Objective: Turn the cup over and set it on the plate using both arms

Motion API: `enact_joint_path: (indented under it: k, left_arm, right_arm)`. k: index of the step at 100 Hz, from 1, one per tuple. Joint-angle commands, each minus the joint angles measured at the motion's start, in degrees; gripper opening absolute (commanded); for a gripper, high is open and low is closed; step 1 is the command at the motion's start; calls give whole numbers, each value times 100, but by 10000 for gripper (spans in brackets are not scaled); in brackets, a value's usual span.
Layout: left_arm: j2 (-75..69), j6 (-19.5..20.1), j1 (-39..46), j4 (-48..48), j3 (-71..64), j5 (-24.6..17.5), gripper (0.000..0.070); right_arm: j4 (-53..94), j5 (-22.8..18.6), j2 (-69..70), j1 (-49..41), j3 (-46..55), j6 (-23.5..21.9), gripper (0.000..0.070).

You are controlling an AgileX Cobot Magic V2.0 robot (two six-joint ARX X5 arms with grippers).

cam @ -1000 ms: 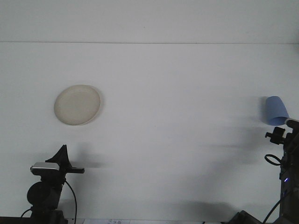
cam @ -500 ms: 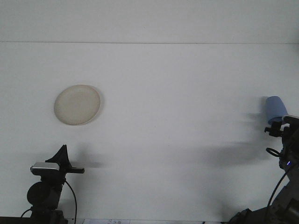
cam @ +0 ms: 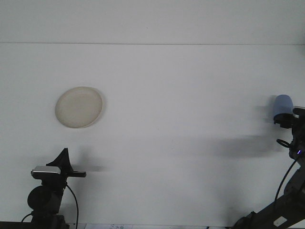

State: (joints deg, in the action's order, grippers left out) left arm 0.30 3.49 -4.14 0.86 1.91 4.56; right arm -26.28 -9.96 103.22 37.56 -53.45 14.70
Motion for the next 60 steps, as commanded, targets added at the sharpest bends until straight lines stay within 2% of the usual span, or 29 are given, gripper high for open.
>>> enact_joint_path:
  k: [1, 7, 19, 32, 40, 51, 60]
  left_arm:
    - [-13, -4, 4, 79, -111, 15, 16]
    - [-13, -4, 4, 79, -111, 15, 16]
    - [-13, -4, 4, 79, -111, 15, 16]
    - [-13, -4, 4, 79, -111, 15, 16]
    - [-13, -4, 4, 79, -111, 15, 16]
    - [-13, -4, 4, 79, -111, 15, 16]
    - [-13, -4, 4, 79, -111, 15, 16]
  right_arm:
    - [-120, -118, 116, 44, -129, 46, 202]
    - [-170, -247, 116, 44, -142, 52, 127]
    - [-247, -249, 116, 44, -142, 55, 5]
    - [-181, -249, 31, 33, -142, -20, 3]
    - [-7, -245, -192, -24, -142, -240, 3]
    - [400, -205, -715, -149, -142, -734, 3]
    - [970, -195, -1279, -319, -142, -1386, 3]
